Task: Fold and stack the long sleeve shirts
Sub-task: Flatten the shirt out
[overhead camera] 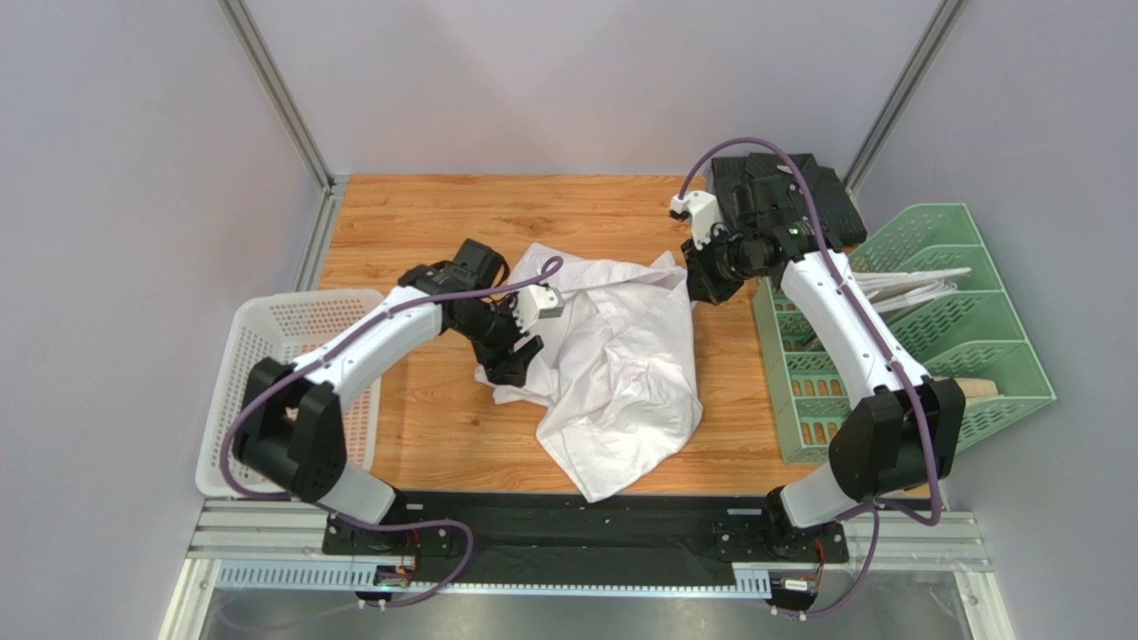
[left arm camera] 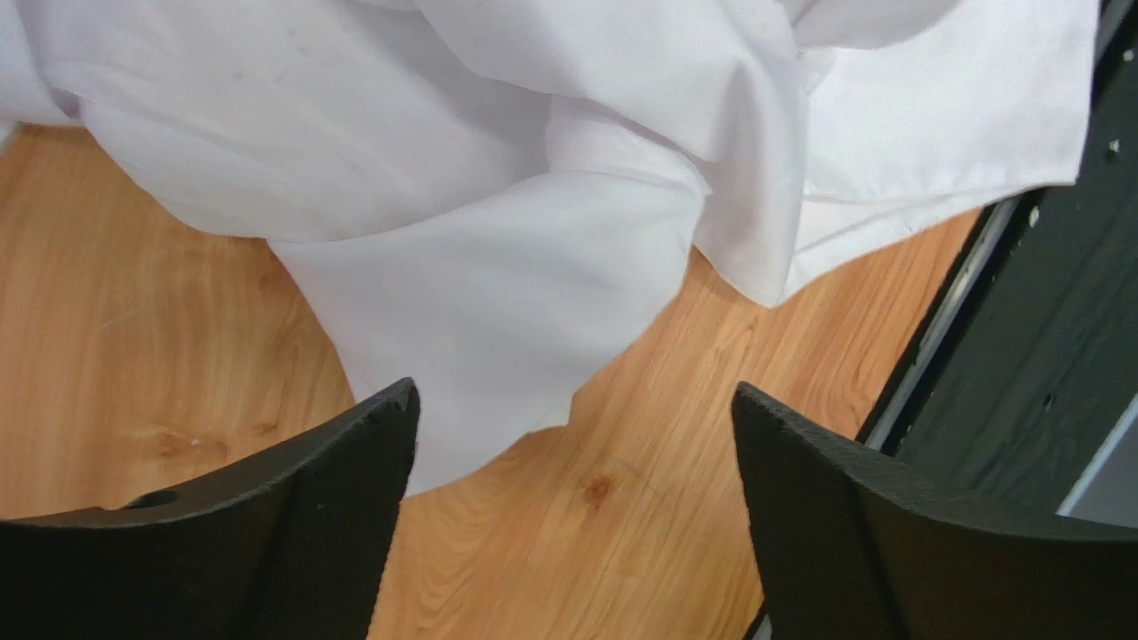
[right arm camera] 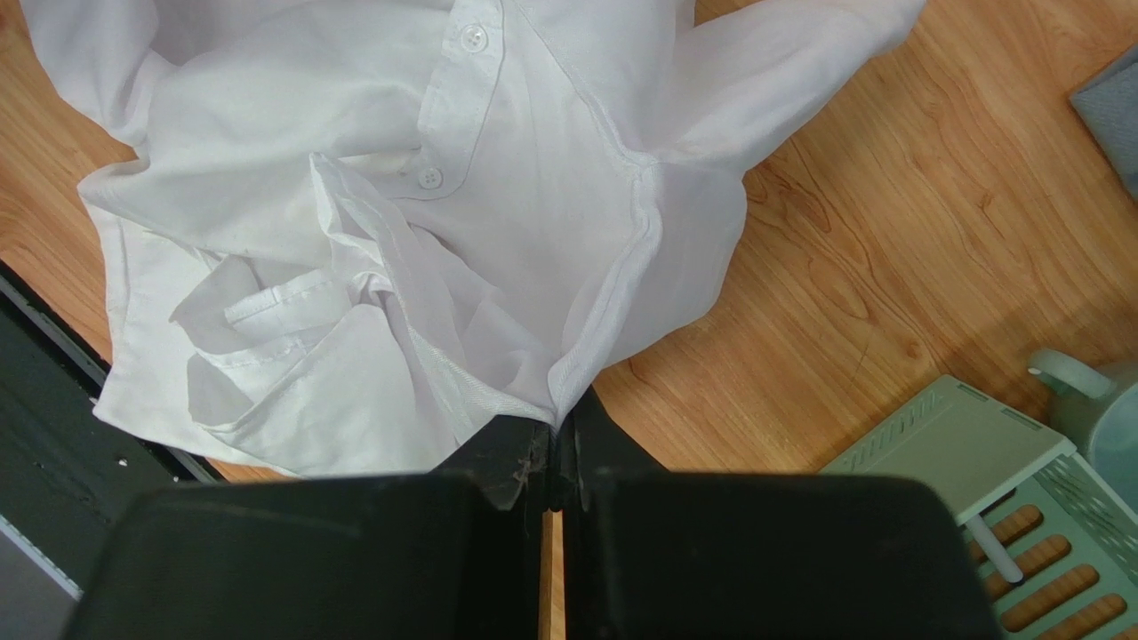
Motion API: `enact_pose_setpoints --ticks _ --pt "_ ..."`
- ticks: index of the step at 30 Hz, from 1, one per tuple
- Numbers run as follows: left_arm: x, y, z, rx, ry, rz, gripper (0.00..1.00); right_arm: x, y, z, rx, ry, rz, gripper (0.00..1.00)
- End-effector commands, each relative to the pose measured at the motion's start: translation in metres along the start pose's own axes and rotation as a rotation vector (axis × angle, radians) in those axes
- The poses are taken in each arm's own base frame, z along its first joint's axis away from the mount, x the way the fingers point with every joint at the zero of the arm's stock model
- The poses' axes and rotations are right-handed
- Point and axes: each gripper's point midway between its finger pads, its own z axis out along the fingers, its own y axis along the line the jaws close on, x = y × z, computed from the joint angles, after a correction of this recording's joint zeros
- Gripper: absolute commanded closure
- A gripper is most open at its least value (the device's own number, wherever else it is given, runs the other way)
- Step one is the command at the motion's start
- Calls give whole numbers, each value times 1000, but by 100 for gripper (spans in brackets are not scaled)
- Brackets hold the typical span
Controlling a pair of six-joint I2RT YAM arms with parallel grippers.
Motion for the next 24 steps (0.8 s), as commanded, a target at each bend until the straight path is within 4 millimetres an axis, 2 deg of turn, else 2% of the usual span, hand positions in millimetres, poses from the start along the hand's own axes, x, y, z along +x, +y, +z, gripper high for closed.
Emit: enact_pose_setpoints --ticks 1,3,5,6,8,9,10,11,12,13,14,15,16,17,18,19,22,24 --pt "4 34 24 -62 46 81 4 -13 -11 -7 49 -38 -52 100" --pt "16 47 33 -107 96 98 4 -16 -13 -9 56 -46 -61 100" --pt "31 56 41 -118 162 117 19 -20 -17 -9 73 -50 -64 100" --pt "38 55 40 -108 190 117 49 -24 -22 -6 80 -47 -62 100" --pt "38 53 31 -115 178 117 74 -28 -27 -7 103 -43 -64 100" --pt "31 51 13 -146 133 125 100 -29 -28 -8 106 -45 -67 100" --pt "29 51 3 -169 113 126 100 -29 -29 -10 112 -45 -71 100" --pt "22 53 -20 -219 68 129 100 -30 -30 -11 121 -50 -78 100" --pt "18 56 -32 -248 45 123 100 -34 -31 -16 137 -62 -81 100" --pt "3 62 -52 -294 -3 123 100 -36 -32 -20 152 -68 -79 100" --pt "3 68 -71 -324 -20 80 100 -34 -32 -24 153 -68 -62 100" --pt "-4 72 -86 -353 -48 70 100 -33 -29 -29 146 -69 -58 100" --pt "-21 80 -109 -401 -93 72 100 -28 -19 -35 127 -71 -58 100" --pt "-20 86 -124 -433 -107 41 100 -18 -12 -39 112 -55 -46 100" --pt "-29 91 -139 -461 -137 45 100 -8 -5 -40 93 -45 -46 100" --pt "-30 96 -146 -484 -141 39 100 16 11 -38 52 -17 -35 100" --pt "-29 126 -170 -609 -154 4 100 66 37 -36 -8 64 -36 100" --pt "-32 156 -183 -688 -176 -56 100 88 56 -36 -71 97 -44 100"
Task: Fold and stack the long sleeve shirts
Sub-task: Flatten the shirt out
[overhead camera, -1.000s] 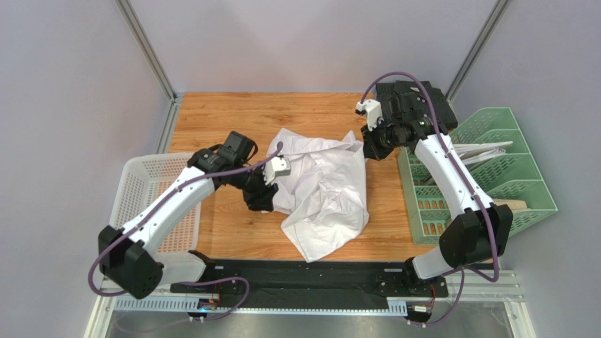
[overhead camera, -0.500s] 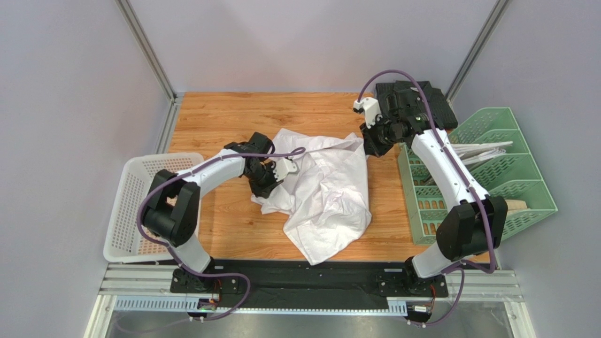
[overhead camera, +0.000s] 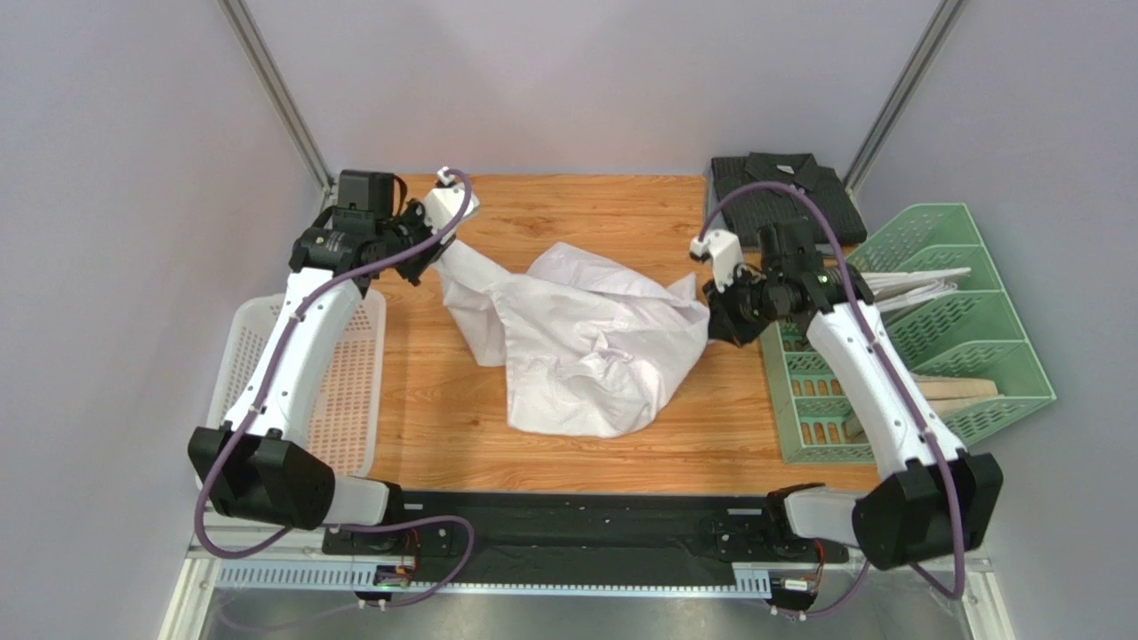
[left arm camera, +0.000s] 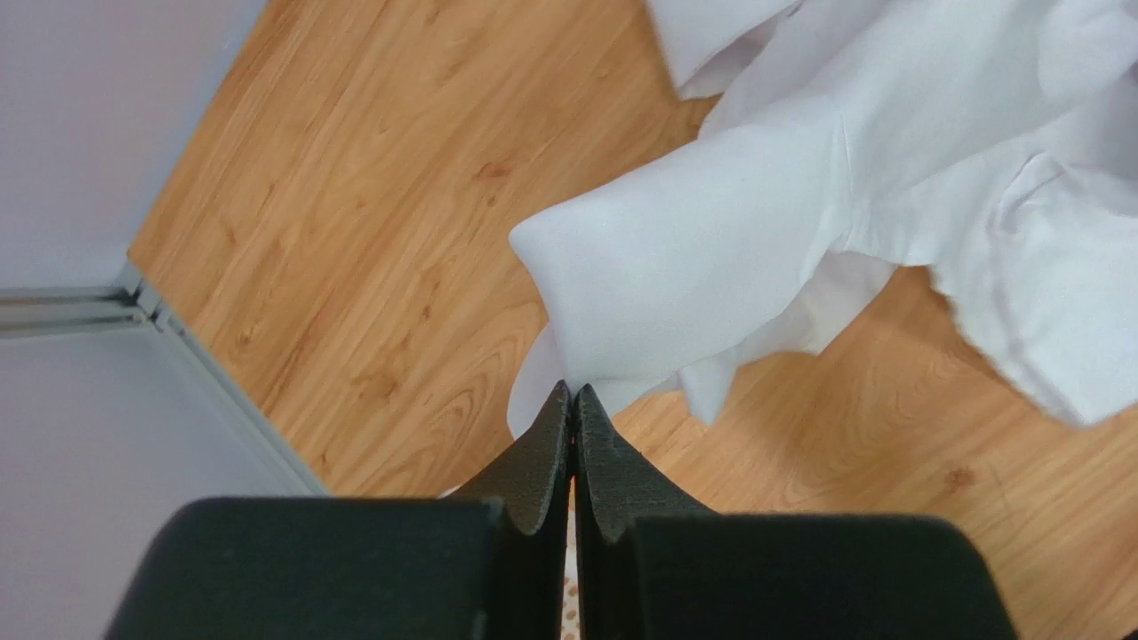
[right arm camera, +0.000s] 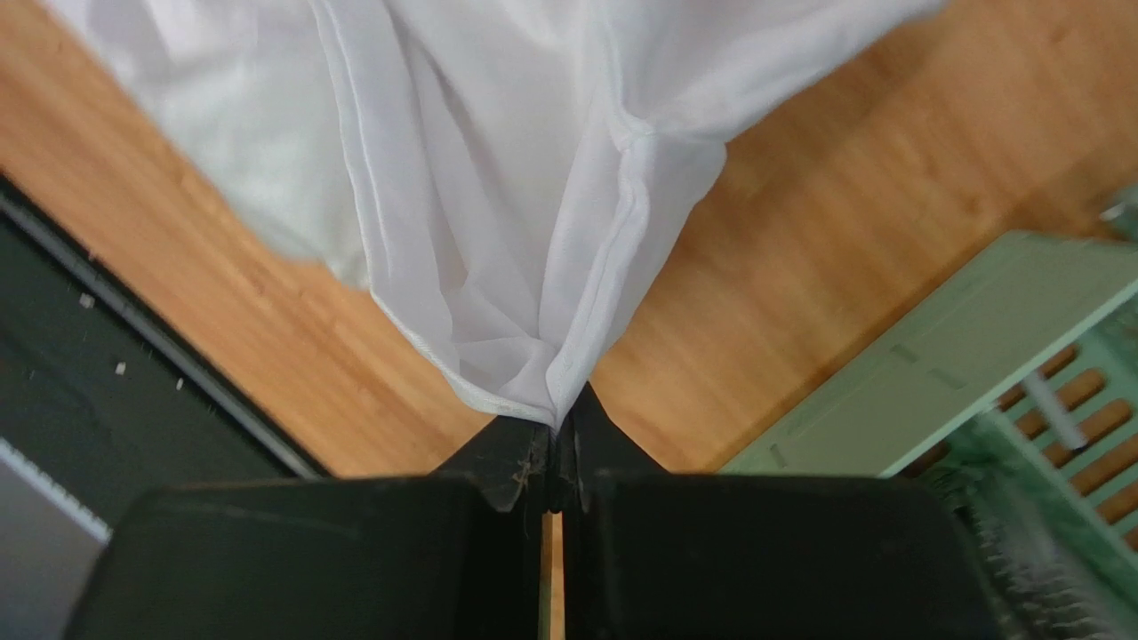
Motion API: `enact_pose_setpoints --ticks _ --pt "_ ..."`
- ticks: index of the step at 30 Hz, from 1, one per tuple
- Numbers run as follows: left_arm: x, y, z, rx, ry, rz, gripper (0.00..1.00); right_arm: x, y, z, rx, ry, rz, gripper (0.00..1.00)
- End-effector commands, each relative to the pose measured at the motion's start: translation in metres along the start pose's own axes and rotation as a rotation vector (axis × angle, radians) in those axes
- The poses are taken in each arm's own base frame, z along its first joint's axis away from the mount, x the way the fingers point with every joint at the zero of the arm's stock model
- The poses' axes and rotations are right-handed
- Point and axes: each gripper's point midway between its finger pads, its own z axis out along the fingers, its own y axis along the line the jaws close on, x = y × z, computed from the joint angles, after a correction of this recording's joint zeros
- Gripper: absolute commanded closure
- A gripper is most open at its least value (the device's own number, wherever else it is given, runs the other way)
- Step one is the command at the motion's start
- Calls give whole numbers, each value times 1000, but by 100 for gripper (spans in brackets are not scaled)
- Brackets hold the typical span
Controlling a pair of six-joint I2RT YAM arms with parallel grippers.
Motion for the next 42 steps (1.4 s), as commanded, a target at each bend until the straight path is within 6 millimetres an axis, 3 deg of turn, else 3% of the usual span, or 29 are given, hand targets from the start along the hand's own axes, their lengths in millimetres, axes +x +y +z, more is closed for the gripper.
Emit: enact_pose_setpoints --ticks 1,2,3,4,5,9,11,12,15,16,18,19,20,21,22,23,24,25,27,28,31,32,33,38,42 --pt "4 45 11 -111 31 -101 100 48 51 -2 -156 70 -65 100" --pt "13 48 29 -91 73 -127 100 55 61 -1 -181 84 -90 100" --pt "7 59 31 -116 81 -152 100 61 65 1 -175 107 -125 100" --pt "12 61 38 -110 111 -172 100 64 77 5 -186 129 -189 100" --pt "23 63 54 -94 159 -193 100 68 77 11 -160 141 -219 100" --pt "41 79 61 -129 195 -262 100 69 47 18 -28 177 -252 100" --pt "45 90 55 -159 169 -307 100 65 37 19 -10 164 -248 100" --pt "43 92 54 -153 155 -313 100 60 47 21 -73 148 -244 100" --pt "37 97 57 -147 139 -311 100 79 87 27 -228 218 -278 100" --pt "40 100 63 -148 153 -336 100 83 109 33 -272 236 -373 100" --pt "33 113 64 -174 154 -336 100 107 129 42 -301 296 -469 100" --pt "45 111 76 -151 205 -351 100 110 150 43 -345 296 -560 100" --pt "47 115 78 -155 226 -351 100 114 158 43 -365 306 -588 96" --pt "40 124 76 -167 222 -342 98 113 168 41 -407 303 -592 82" --pt "50 114 80 -117 270 -356 88 100 169 36 -415 282 -575 47" --pt "45 114 77 -106 263 -347 66 90 167 33 -422 259 -551 25" --pt "42 108 77 -74 244 -347 58 79 169 28 -463 222 -527 1" --pt "31 104 67 -66 204 -333 47 50 151 23 -423 152 -458 0" --pt "22 81 63 31 134 -327 37 18 131 20 -392 67 -367 0" --pt "9 71 51 55 90 -312 30 -9 106 18 -324 8 -304 0" --pt "-1 23 40 209 35 -262 25 -40 60 43 -206 0 -158 4" --pt "5 0 41 282 43 -251 25 -53 48 59 -189 11 -127 7" --pt "4 -21 42 329 56 -210 25 -58 39 67 -167 22 -105 15" --pt "28 -84 40 471 108 -227 25 -84 16 115 -156 62 16 22" --pt "47 -98 43 489 154 -257 25 -104 -14 146 -134 57 120 20"
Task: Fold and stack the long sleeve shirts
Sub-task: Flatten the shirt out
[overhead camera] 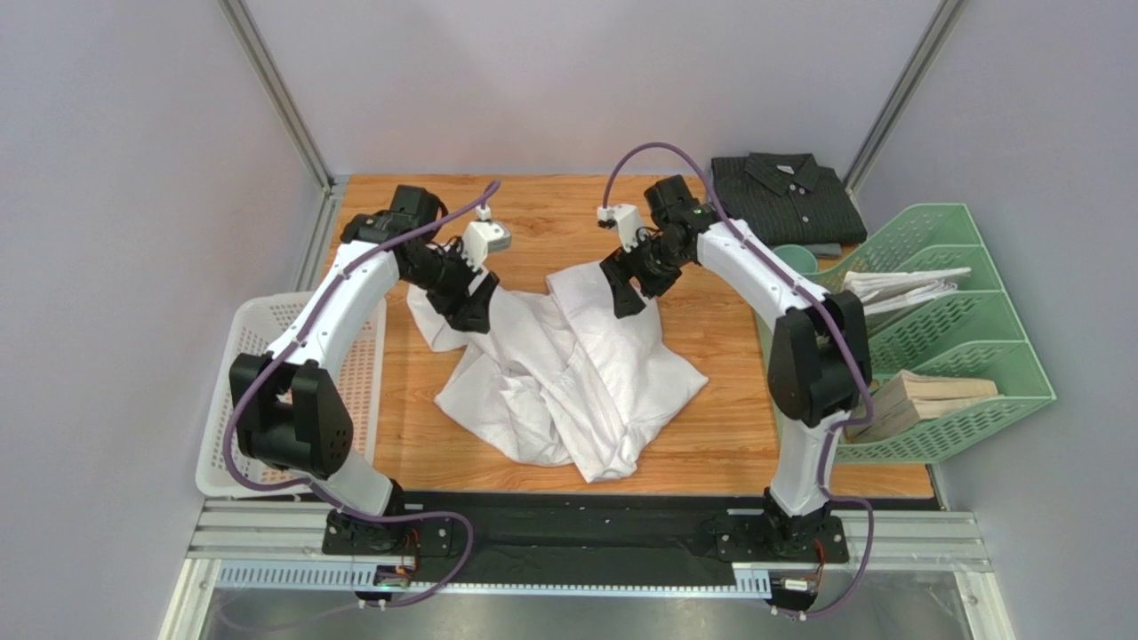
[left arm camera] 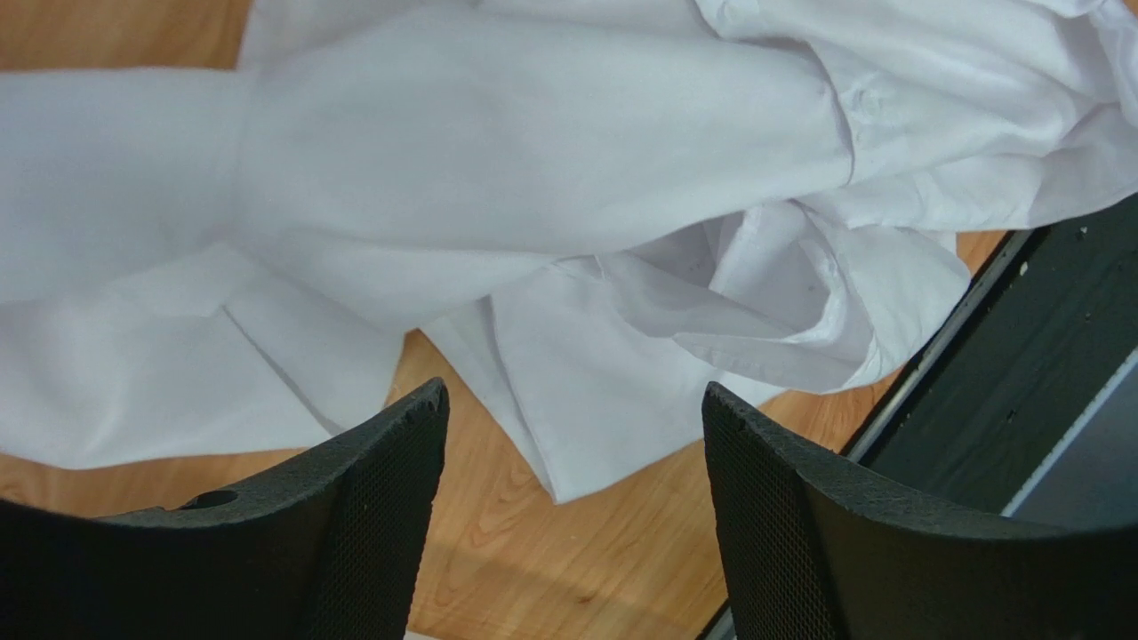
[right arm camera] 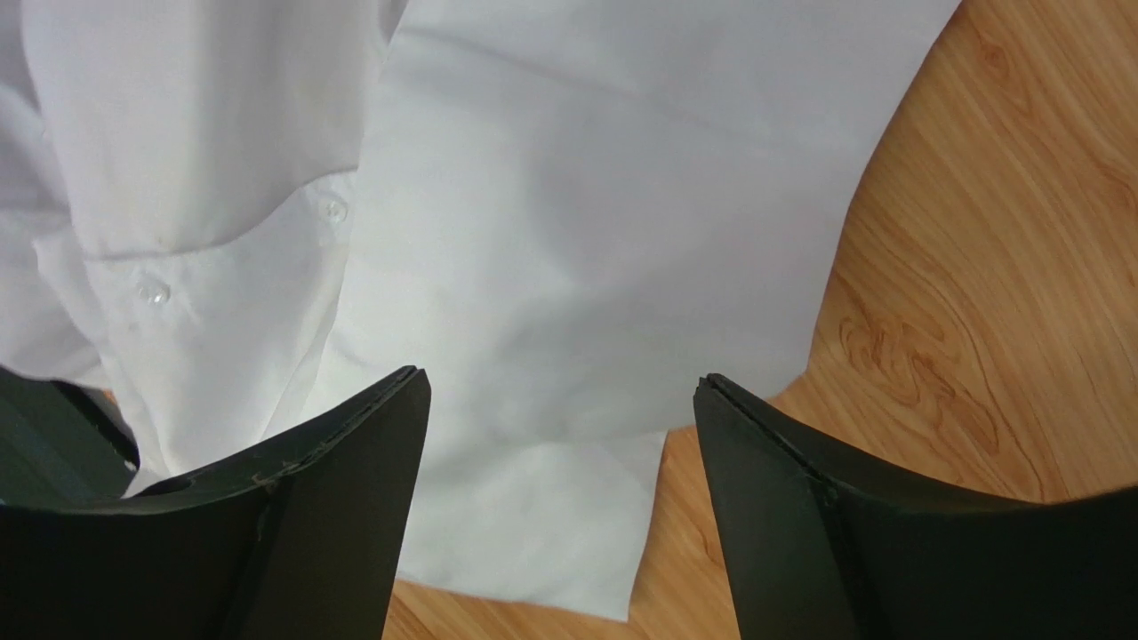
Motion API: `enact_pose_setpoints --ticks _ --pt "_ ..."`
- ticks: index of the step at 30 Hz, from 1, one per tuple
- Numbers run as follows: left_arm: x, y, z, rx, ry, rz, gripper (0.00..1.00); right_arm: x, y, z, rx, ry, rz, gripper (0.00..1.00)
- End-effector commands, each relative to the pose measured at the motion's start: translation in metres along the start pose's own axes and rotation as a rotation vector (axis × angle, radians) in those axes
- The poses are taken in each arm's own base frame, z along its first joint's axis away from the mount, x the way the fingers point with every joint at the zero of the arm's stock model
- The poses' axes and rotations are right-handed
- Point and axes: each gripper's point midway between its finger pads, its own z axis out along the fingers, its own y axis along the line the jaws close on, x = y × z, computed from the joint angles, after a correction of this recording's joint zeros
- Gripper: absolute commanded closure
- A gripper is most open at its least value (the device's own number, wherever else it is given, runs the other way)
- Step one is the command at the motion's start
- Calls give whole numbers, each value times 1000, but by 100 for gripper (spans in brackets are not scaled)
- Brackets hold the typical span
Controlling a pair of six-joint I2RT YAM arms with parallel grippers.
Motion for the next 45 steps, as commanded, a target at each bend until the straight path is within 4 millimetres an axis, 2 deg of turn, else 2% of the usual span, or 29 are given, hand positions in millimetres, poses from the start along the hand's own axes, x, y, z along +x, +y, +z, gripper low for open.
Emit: enact_pose_setpoints --ticks 1,4,7,9,10,12,16,19,20,22,23,24,25,26,28,29,31,32,34,35,40,45 --pt "17 -7 5 35 6 -24 24 -36 -29 1 40 -83 127 19" --pt "21 -5 8 25 13 -27 24 -32 -44 11 24 -76 196 18" --pt "8 2 7 5 -18 -40 24 -24 -54 19 6 -61 252 18" --pt "1 6 10 15 -28 -66 24 -18 -55 24 -34 -52 293 20" --pt "-9 9 7 8 -49 -63 24 -12 -56 29 -53 -36 315 20" --pt "-16 15 13 14 -51 -100 24 -5 -49 32 -118 -19 345 23" --pt "-44 29 12 4 -101 -132 24 9 -40 35 -213 -4 402 30" --pt "-63 42 14 -24 -145 -176 24 10 -25 26 -298 -20 416 55" --pt "-69 49 19 -29 -161 -188 24 8 -17 17 -328 -39 413 78" --pt "-89 57 17 -38 -213 -227 24 7 -8 8 -350 -56 402 94" --pt "-95 64 27 -33 -224 -241 25 10 -1 4 -367 -59 405 100" --pt "-101 68 32 -26 -233 -253 26 8 4 -5 -366 -77 392 100" --pt "-115 71 31 -26 -256 -272 27 8 6 -9 -365 -82 390 100" --pt "-115 74 51 -8 -231 -290 29 10 9 -11 -370 -82 390 100" --pt "-126 80 63 -3 -234 -304 30 17 17 -16 -376 -76 394 100" --pt "-123 80 83 16 -205 -335 30 19 21 -18 -387 -75 387 100" --pt "-128 79 98 41 -203 -344 29 26 26 -20 -389 -70 384 100" --pt "-126 77 115 63 -186 -365 27 27 28 -21 -391 -71 379 100" --pt "-131 70 129 114 -191 -361 26 32 32 -19 -398 -60 386 100" --pt "-126 69 143 132 -168 -394 25 34 33 -20 -398 -58 384 100" --pt "-129 56 169 211 -151 -405 24 45 37 -17 -402 -36 395 100" --pt "-118 56 192 232 -112 -460 25 52 38 -17 -397 -26 397 100"
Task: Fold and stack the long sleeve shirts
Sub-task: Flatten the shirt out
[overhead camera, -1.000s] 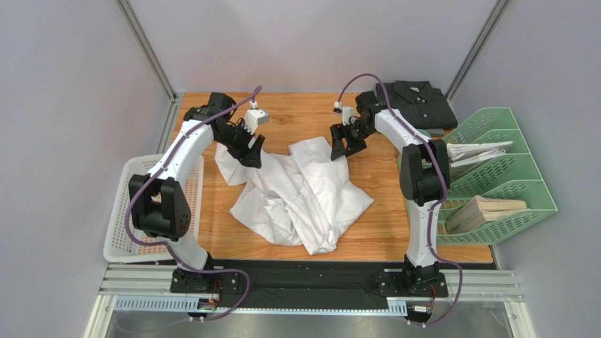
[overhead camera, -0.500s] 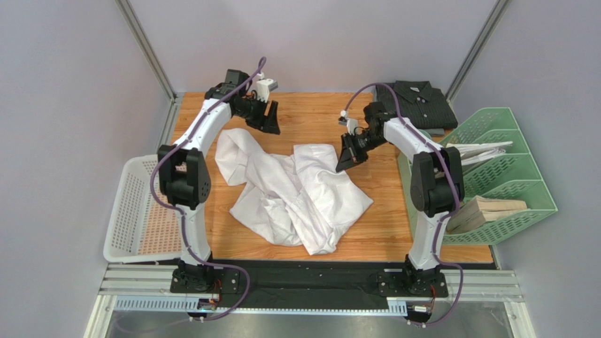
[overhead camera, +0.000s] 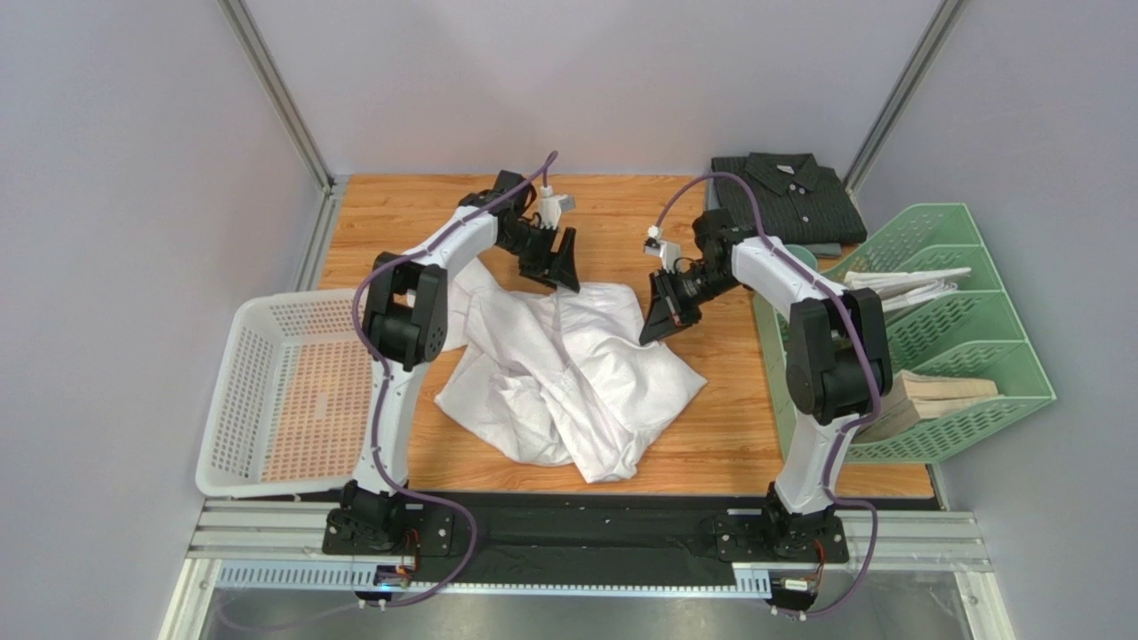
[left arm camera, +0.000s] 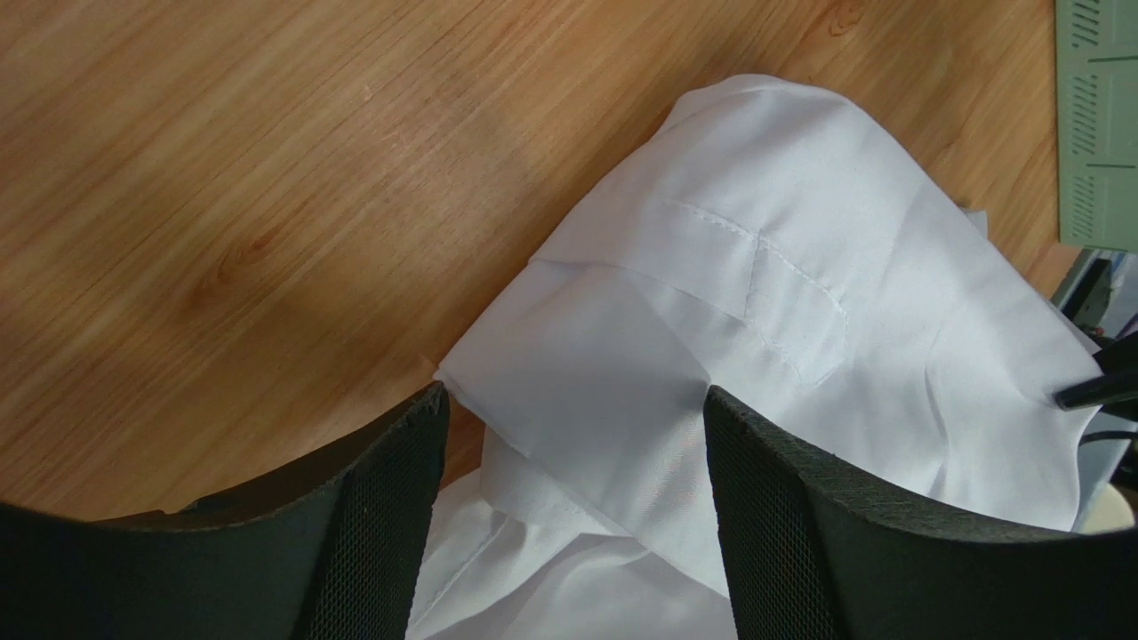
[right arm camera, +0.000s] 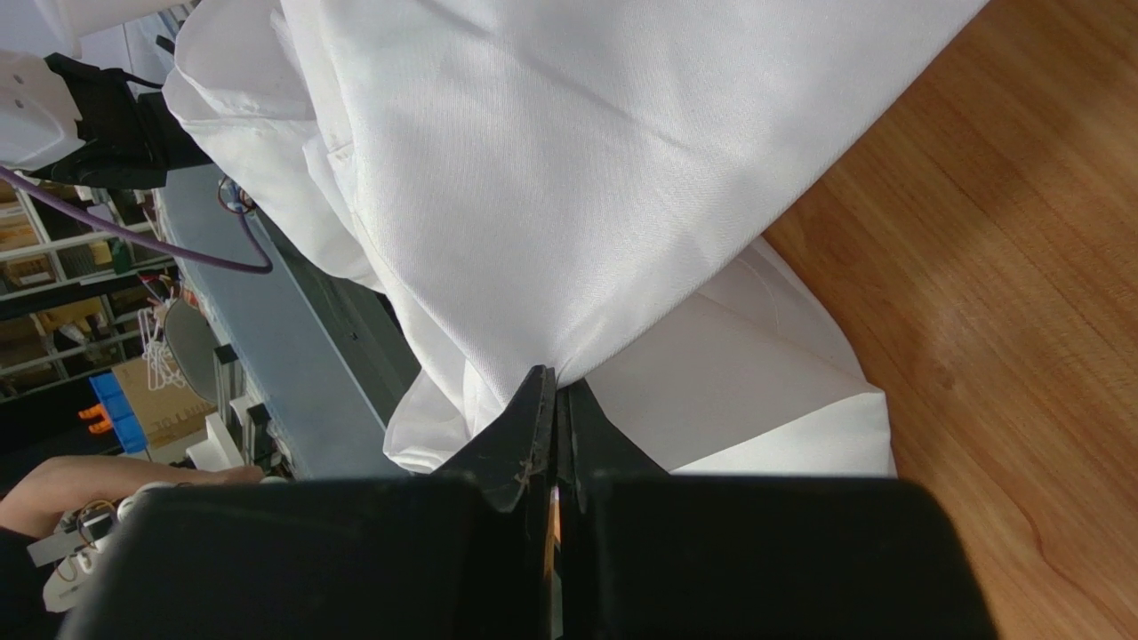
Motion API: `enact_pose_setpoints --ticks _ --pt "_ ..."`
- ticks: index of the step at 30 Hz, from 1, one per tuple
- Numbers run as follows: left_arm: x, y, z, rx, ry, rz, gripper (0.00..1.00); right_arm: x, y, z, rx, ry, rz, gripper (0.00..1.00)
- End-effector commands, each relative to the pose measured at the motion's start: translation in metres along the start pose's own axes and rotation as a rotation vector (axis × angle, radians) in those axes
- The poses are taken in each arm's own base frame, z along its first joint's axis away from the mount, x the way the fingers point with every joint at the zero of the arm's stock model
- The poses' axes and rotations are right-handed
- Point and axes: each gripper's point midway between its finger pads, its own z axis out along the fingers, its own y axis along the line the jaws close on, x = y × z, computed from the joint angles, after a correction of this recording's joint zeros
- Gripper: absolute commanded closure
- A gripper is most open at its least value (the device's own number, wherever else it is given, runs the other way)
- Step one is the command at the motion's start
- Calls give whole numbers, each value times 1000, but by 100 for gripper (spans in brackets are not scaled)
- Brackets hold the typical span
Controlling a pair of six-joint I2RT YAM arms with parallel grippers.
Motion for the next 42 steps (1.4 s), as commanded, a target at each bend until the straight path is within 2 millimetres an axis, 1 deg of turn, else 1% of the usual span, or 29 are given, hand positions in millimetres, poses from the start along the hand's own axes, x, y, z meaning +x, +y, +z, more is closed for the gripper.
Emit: enact_pose_setpoints --ticks 1,2,4,5,6,7,9,10,12,13,17,19,21,24,25,26,27,28,29,30,31,32,33,34,35,36,37,40,42 --pt "-22 -9 0 45 -55 -14 25 -1 11 -7 -13 -25 -55 100" --pt "-19 -7 4 52 -48 -23 26 1 11 -6 -13 -19 -50 100" --pt "-23 -16 5 118 -58 -24 29 2 9 -5 -12 -16 -50 100" --pt "-25 -22 5 156 -65 -22 36 2 9 -4 -11 -13 -50 100" --pt "-27 -35 2 232 -71 -11 43 2 8 -4 -10 -12 -48 100" --pt "-36 -45 -3 267 -103 10 57 2 7 -4 -5 -11 -45 100" --pt "-42 -57 -11 309 -133 35 67 0 6 -4 -4 -17 -43 100" --pt "-57 -68 -24 317 -190 92 79 -2 5 -4 0 -21 -48 100" --pt "-68 -82 -38 334 -227 127 91 -5 5 -4 7 -28 -51 100" --pt "-77 -94 -52 340 -261 166 100 -5 2 -4 14 -26 -50 100" --pt "-93 -123 -82 341 -322 252 100 -10 -1 -3 25 -29 -52 100" --pt "-90 -126 -88 315 -311 255 99 -11 1 -5 20 -36 -53 100" --pt "-86 -117 -87 267 -293 269 98 -12 6 -10 8 -48 -60 100" --pt "-52 -112 -82 263 -206 230 100 -6 16 -19 -3 -50 -72 100" --pt "-44 -121 -90 270 -208 285 100 -3 18 -20 -6 -47 -83 100" --pt "-20 -118 -83 287 -164 281 100 7 20 -19 -12 -26 -68 100" --pt "-7 -123 -82 291 -145 316 100 12 22 -21 -15 -26 -67 100" --pt "6 -131 -90 283 -141 435 100 19 24 -19 -31 -15 -56 100" --pt "37 -125 -81 285 -81 434 100 34 23 -14 -49 10 -28 100" --pt "52 -119 -77 235 -45 460 100 42 23 -11 -60 23 -17 100" --pt "61 -116 -81 207 -40 505 95 51 22 -7 -69 48 -5 100" --pt "82 -104 -76 190 6 473 91 58 20 -4 -72 64 -17 100" --pt "92 -93 -76 158 34 454 87 70 16 1 -78 99 2 100" --pt "96 -87 -78 151 39 434 73 76 16 3 -84 120 11 100" --pt "104 -82 -79 152 48 386 67 81 16 5 -92 134 8 100" --pt "101 -76 -84 164 20 351 61 86 15 6 -99 146 13 100" --pt "99 -75 -88 165 3 329 51 90 17 8 -111 166 14 100" --pt "84 -71 -97 156 -51 262 48 102 18 15 -107 216 0 100" --pt "73 -78 -100 177 -77 248 47 107 18 19 -108 238 -3 100"
